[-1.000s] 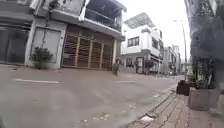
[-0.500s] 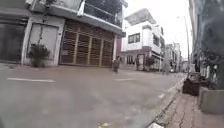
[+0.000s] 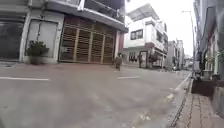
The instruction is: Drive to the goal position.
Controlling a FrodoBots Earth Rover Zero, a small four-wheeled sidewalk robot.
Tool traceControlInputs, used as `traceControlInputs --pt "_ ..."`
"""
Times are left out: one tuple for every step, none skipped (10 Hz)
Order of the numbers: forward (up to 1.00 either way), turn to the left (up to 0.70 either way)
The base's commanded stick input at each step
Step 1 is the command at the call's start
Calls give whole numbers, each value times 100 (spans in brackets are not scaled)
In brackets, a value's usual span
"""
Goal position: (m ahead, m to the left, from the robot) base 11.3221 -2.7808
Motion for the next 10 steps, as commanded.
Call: traceControlInputs --pt "70 0" --pt "70 0" --pt "70 0" --pt "70 0" --pt "70 -35" --pt "70 -35" --pt "70 -35" --pt "70 -35" --pt "70 -35" --pt "70 -35"
